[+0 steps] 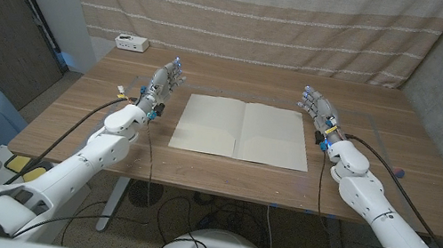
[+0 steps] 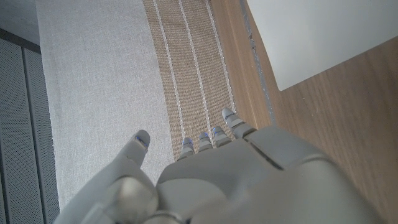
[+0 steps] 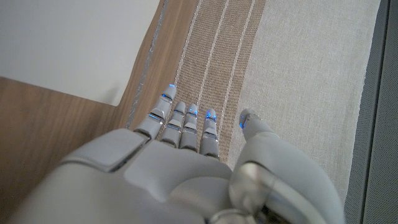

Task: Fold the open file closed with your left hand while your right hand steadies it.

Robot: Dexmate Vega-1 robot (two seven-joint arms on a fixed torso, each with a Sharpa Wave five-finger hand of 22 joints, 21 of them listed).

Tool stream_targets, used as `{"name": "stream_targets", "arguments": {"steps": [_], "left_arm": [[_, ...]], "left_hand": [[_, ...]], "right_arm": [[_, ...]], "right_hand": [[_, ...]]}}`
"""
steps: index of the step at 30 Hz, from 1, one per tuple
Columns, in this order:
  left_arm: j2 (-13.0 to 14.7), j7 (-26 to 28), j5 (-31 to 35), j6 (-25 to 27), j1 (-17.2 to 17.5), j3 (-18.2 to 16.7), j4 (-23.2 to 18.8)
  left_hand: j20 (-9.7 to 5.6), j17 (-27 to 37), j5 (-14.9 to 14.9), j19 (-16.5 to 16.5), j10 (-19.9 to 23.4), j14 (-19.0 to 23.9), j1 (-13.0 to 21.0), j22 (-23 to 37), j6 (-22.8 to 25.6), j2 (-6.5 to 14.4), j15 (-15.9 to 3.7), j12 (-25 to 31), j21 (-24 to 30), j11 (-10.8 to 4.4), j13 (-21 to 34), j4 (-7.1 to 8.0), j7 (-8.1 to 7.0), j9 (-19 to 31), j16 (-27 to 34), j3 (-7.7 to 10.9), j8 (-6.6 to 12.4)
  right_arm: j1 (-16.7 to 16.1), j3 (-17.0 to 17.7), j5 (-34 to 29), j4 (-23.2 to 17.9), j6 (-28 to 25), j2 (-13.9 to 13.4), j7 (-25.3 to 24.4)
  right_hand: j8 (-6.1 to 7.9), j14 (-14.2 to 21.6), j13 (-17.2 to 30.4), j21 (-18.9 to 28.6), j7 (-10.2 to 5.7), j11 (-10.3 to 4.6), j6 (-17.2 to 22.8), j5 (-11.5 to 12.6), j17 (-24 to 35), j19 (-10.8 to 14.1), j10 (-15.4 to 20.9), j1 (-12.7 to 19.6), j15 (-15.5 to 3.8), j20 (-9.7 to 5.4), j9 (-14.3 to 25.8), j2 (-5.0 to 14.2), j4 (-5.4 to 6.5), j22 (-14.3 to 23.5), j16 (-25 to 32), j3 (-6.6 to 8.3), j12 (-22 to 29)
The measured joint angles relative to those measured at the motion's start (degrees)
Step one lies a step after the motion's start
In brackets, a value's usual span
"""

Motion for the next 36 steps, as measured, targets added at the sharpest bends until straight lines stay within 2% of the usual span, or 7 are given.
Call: {"name": "stream_targets", "arguments": {"steps": [3,11,16,23,26,36], "left_arm": [[0.4,0.5,0.3,0.4,0.5,0.0,-0.9],[1.6,1.9,1.1,1.2,1.7,0.0,-3.3],[2.3,2.5,1.4,1.6,2.4,0.0,-4.7],[2.9,3.1,1.6,2.1,3.3,0.0,-6.1],[3.2,3.3,1.7,2.4,3.5,-0.1,-6.5],[3.5,3.4,1.6,2.6,3.9,-0.2,-7.0]], "left_hand": [[0.0,0.0,0.0,0.0,0.1,0.0,0.0,0.0,0.6,0.0,0.0,0.0,0.0,-0.11,0.0,0.0,0.06,0.0,0.2,0.0,0.0],[1.02,0.0,0.0,1.0,1.1,1.5,0.0,0.0,1.3,0.0,1.46,0.4,0.2,0.55,0.0,-0.01,-0.11,0.0,0.6,0.01,0.22],[1.23,0.0,0.0,1.2,1.4,1.8,0.0,0.0,1.6,0.0,1.36,0.4,0.2,0.6,0.1,-0.23,0.11,0.0,0.6,-0.2,0.22],[1.52,0.0,0.0,1.5,1.9,2.1,0.0,0.0,2.0,0.0,1.65,0.4,0.2,0.73,0.3,-0.07,0.0,0.0,0.6,-0.36,0.22],[1.53,0.0,0.0,1.5,1.9,2.2,0.0,0.0,2.4,0.0,1.73,0.4,0.2,0.73,0.3,-0.07,-0.31,0.0,0.6,-0.36,0.22],[1.52,0.0,0.0,1.5,2.3,2.7,-0.3,0.0,2.7,-0.3,1.67,0.4,0.2,1.14,0.3,-0.07,0.0,0.0,0.6,-0.36,0.22]], "right_arm": [[-0.4,-0.3,-1.3,-1.2,-0.6,-0.7,-1.3],[-0.9,-1.1,-4.1,-3.5,-2.1,-2.2,-3.5],[-1.1,-1.6,-5.8,-4.5,-3.1,-2.9,-4.5],[-1.4,-2.3,-8.0,-6.6,-4.9,-4.2,-5.9],[-1.6,-2.5,-8.8,-7.5,-5.7,-4.8,-6.5],[-1.8,-3.6,-12.0,-10.5,-9.5,-6.6,-8.3]], "right_hand": [[0.0,0.6,0.0,-0.4,0.31,0.29,0.3,0.0,0.1,0.2,0.3,0.0,0.27,0.21,0.0,0.03,0.25,0.0,0.4,0.25,0.0],[0.0,1.0,0.0,-0.4,0.51,0.39,1.1,0.4,0.4,0.3,0.8,0.0,0.41,0.31,0.0,0.03,0.23,0.0,0.8,0.7,0.0],[0.0,1.2,0.0,-0.4,0.41,0.08,1.6,0.4,0.4,0.3,1.1,0.0,0.2,0.31,0.0,0.02,0.44,0.0,0.8,0.91,0.0],[0.0,1.2,0.0,-0.9,0.71,0.39,1.9,0.4,0.6,0.3,1.4,0.0,0.2,0.31,0.0,0.02,0.68,0.0,0.8,1.14,0.0],[0.0,1.2,0.1,-0.9,0.71,0.39,1.9,0.4,0.6,0.3,1.4,0.0,0.2,0.3,0.0,0.02,0.67,0.0,0.8,1.13,0.0],[0.0,1.2,0.3,-1.3,0.71,0.39,1.9,0.4,0.6,0.3,1.4,0.0,0.2,0.31,0.0,0.02,0.5,0.0,0.8,1.31,0.0]]}}
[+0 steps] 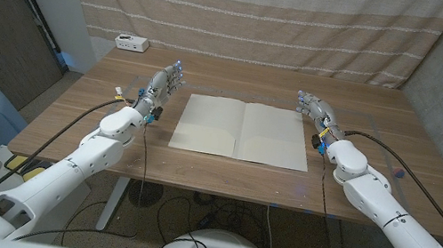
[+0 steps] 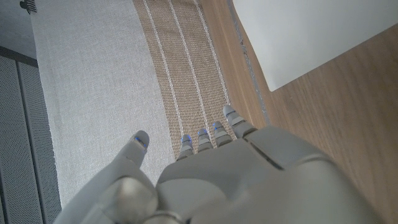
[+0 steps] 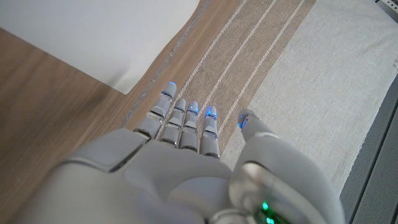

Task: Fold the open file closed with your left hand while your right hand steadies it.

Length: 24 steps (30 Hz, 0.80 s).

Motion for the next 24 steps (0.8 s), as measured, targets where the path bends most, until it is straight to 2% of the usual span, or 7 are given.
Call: {"name": "stream_targets", "arguments": {"steps": [7,24], "left_arm": [[0.1,0.0,-0.1,0.0,0.2,0.0,0.0],[1.1,1.9,1.8,0.3,0.9,0.2,-1.0]], "left_hand": [[0.23,0.0,0.0,0.2,0.3,0.0,0.0,0.0,0.1,0.0,0.0,0.0,0.0,-0.31,0.0,0.0,0.13,0.0,0.0,0.0,0.0],[0.61,0.0,0.0,1.0,0.8,0.6,0.0,0.0,0.6,0.0,-0.01,0.0,0.3,-0.23,0.0,0.0,-0.01,0.0,0.0,0.0,0.0]], "right_arm": [[0.3,-1.0,-2.5,-1.7,-2.6,-1.0,-1.1],[1.3,-3.6,-9.1,-5.0,-8.3,-2.6,-3.2]], "right_hand": [[-0.24,0.0,0.0,0.0,0.0,0.0,0.0,0.0,0.2,0.0,0.0,0.0,0.0,0.0,0.0,0.0,0.24,0.0,0.0,0.23,0.0],[-0.24,-0.3,0.0,-0.8,-0.22,0.0,0.2,0.0,0.2,-0.2,0.0,0.4,-0.31,-0.22,0.0,0.38,-0.23,0.0,0.0,0.7,0.0]]}}
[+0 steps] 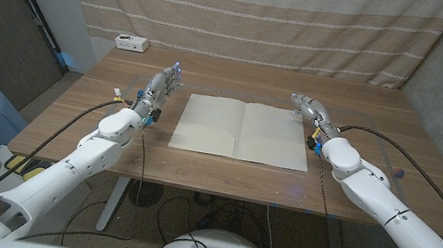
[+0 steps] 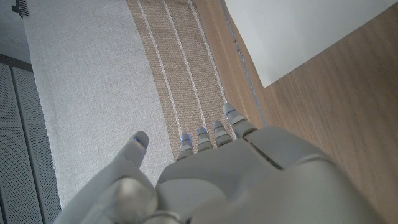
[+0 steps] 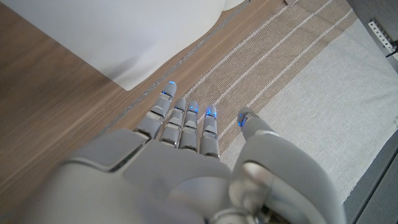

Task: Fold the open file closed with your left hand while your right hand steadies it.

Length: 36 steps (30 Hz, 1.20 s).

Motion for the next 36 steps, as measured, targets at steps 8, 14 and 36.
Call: {"name": "stream_targets", "arguments": {"steps": [8,14,36], "left_arm": [[0.9,2.3,2.0,0.9,0.7,0.3,-1.6],[1.5,3.7,3.4,1.4,1.0,0.6,-2.4],[2.6,8.2,10.3,3.9,0.2,2.8,-3.5]], "left_hand": [[1.56,0.0,0.0,-0.9,0.2,0.3,0.0,0.0,0.0,0.0,0.27,0.0,0.0,-0.19,0.0,0.0,0.0,0.0,0.0,0.0,0.0],[1.55,0.0,0.0,-0.9,0.4,0.3,0.0,0.0,0.2,0.0,0.27,0.0,-0.3,0.04,0.0,0.0,0.21,0.0,0.0,0.0,0.0],[-1.49,0.0,0.0,-1.1,0.7,0.6,0.0,0.0,1.0,0.0,-0.04,0.0,-0.5,0.36,0.0,0.0,0.43,0.0,-0.2,0.0,0.0]], "right_arm": [[0.4,-1.3,-3.5,-1.8,-3.5,-0.9,-1.0],[0.6,-2.1,-5.7,-2.5,-5.6,-1.1,-1.5],[3.2,-7.0,-14.9,-3.0,-11.8,-0.9,-2.2]], "right_hand": [[-0.22,0.2,0.0,-0.2,-0.09,-0.31,0.1,0.0,0.0,0.0,0.3,0.5,-0.21,0.0,0.0,-0.46,-0.24,0.0,0.0,0.24,0.0],[-0.22,-0.1,0.0,-0.4,-0.24,-0.31,0.2,0.0,0.0,-0.2,0.3,0.7,-0.52,-0.23,0.0,-0.24,-0.34,0.0,0.0,0.34,0.0],[-0.21,-0.2,0.0,-1.1,-0.71,-0.73,1.3,0.0,0.0,-1.0,0.3,1.9,-1.85,-1.46,0.0,-0.23,-1.12,0.0,0.0,1.12,-0.3]]}}
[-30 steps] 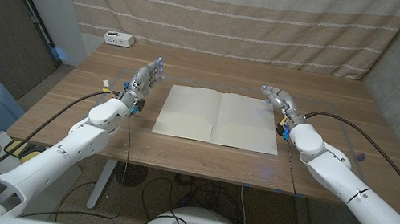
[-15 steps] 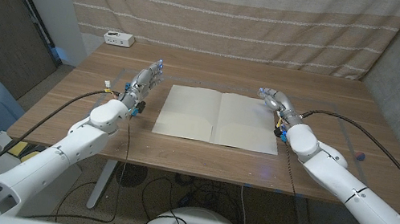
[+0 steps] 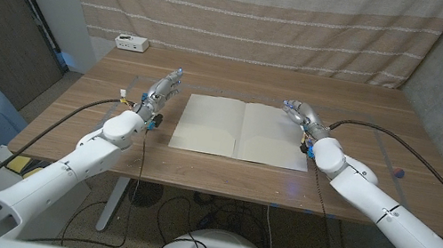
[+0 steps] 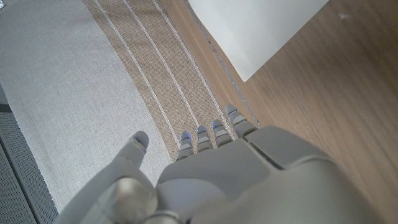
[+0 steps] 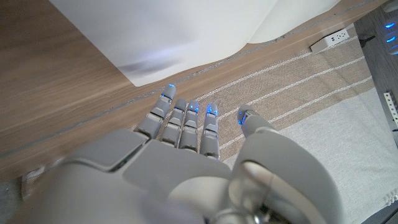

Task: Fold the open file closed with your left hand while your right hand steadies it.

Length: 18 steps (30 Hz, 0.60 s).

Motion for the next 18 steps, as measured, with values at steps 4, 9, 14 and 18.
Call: {"name": "stream_targets", "arguments": {"steps": [4,9,14,18], "left_arm": [[0.1,0.4,1.0,0.3,-0.4,0.4,0.3],[0.3,0.8,2.0,0.6,-0.8,0.9,0.6],[0.5,1.3,3.3,1.1,-1.1,1.3,0.7],[0.7,1.5,4.2,1.3,-1.3,1.6,0.7]], "left_hand": [[-0.75,0.0,0.0,0.2,0.2,-0.2,0.0,0.0,0.5,0.0,-0.2,0.0,0.0,0.18,0.0,0.0,0.08,0.0,0.0,0.0,0.0],[-1.0,0.0,0.0,0.3,0.2,-0.2,0.0,0.0,0.6,0.0,-0.2,0.0,0.0,0.18,0.0,0.0,-0.01,0.0,0.0,0.0,0.0],[-1.07,0.0,0.0,0.3,0.5,-0.2,0.0,0.0,0.9,0.0,-0.2,0.0,0.0,0.48,0.0,0.0,0.3,0.0,0.0,0.0,0.0],[-1.62,0.0,0.0,0.3,0.5,-0.2,0.0,0.0,1.1,0.0,-0.2,0.0,0.0,0.48,0.0,0.0,0.5,0.0,0.0,0.0,0.0]], "right_arm": [[0.7,-0.9,-1.7,0.2,-1.0,0.1,0.4],[1.4,-1.9,-3.5,0.3,-2.0,0.1,1.0],[2.4,-3.2,-5.6,0.5,-3.3,0.1,1.7],[2.8,-3.9,-6.9,0.5,-4.1,0.2,2.0]], "right_hand": [[0.0,-0.3,0.0,-0.4,0.0,-0.21,0.4,0.0,-0.1,0.1,0.2,0.0,-0.3,-0.1,0.0,0.0,-0.23,0.0,0.0,0.23,0.0],[0.0,-0.6,0.0,-0.4,-0.14,-0.21,0.9,0.0,-0.1,-0.2,0.2,0.6,-0.62,-0.51,0.0,-0.01,-0.46,0.0,0.0,0.46,0.0],[0.0,-1.0,0.0,-0.9,-0.29,-0.51,1.7,0.0,-0.1,-0.4,0.5,0.6,-1.03,-1.01,0.3,-0.01,-0.71,0.0,0.0,0.71,0.0],[0.0,-1.7,0.0,-1.3,-0.4,-0.51,1.8,0.0,-0.1,-0.8,0.5,1.2,-1.64,-1.41,0.3,0.06,-1.02,0.0,-0.3,1.02,0.0]]}}
